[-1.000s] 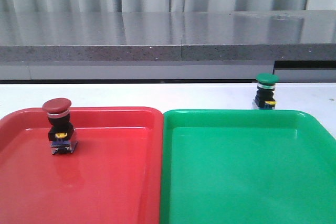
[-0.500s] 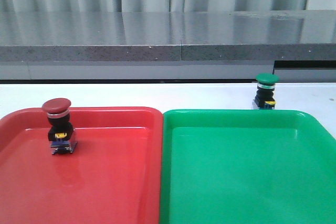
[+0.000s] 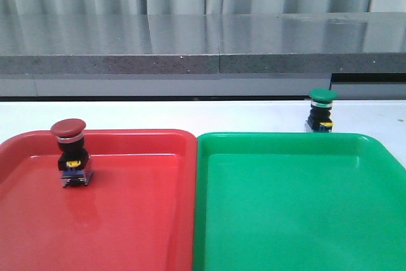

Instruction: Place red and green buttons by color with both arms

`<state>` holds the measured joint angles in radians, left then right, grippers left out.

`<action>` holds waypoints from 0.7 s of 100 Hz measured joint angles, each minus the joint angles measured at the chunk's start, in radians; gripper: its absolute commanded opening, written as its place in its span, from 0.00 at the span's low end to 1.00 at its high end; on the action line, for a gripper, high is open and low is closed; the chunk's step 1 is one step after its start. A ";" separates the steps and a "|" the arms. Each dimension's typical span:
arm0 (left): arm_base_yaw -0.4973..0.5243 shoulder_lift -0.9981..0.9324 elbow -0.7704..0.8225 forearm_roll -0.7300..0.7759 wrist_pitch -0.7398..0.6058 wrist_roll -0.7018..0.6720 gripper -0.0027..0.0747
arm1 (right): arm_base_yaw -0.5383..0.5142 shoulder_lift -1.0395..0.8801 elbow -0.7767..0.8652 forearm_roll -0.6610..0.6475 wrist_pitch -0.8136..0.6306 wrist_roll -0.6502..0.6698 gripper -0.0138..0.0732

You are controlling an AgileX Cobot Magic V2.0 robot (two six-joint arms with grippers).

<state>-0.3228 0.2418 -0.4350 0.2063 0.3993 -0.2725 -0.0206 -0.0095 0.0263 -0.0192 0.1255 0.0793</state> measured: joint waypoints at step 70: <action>0.093 -0.014 0.090 -0.058 -0.070 0.115 0.01 | 0.000 0.000 0.000 0.000 0.000 0.000 0.08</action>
<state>-0.2299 0.2273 -0.3448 0.1478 0.3297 -0.1572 -0.0206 -0.0095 0.0263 -0.0192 0.1255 0.0793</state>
